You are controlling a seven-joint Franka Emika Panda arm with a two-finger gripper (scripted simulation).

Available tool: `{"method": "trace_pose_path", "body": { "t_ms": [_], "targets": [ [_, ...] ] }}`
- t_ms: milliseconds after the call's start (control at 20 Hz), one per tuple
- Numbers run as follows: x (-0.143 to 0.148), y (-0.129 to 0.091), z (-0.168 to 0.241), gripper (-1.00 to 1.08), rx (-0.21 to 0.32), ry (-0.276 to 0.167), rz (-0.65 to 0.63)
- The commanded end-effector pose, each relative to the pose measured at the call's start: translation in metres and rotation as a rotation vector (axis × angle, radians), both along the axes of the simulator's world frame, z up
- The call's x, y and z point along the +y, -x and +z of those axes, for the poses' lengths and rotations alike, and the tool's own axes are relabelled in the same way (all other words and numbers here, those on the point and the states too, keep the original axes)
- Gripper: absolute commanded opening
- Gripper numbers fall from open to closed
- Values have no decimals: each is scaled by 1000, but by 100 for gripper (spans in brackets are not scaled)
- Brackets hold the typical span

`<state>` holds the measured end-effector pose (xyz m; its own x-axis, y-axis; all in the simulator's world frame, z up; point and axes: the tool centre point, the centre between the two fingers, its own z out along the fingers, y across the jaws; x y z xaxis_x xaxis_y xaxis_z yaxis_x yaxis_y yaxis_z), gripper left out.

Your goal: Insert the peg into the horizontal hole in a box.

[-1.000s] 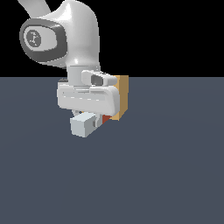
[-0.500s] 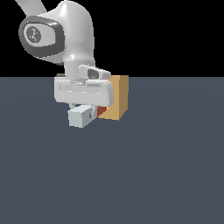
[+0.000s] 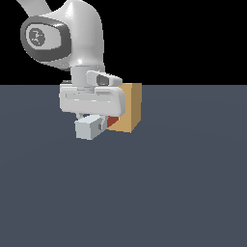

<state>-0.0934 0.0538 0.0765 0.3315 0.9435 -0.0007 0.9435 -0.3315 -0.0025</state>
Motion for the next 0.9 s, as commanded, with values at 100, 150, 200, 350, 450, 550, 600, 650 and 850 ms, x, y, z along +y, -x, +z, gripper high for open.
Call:
{"method": "trace_pose_path", "body": {
  "t_ms": [100,150,200,350,450,550,600,650,850],
  "targets": [
    [3,-1,0,-100,-1,0,0],
    [6,-2,0,-100,-1,0,0],
    [9,-3,0,-100,-1,0,0],
    [23,-8,1,-100,-2,0,0],
    [36,-12,1,-100,-2,-1,0],
    [51,-17,1,-100,-3,-1,0],
    [59,-20,2,-100,-3,-1,0],
    [67,-23,2,-100,-3,-1,0],
    [90,-31,2,-100,-5,-1,0]
  ]
}}
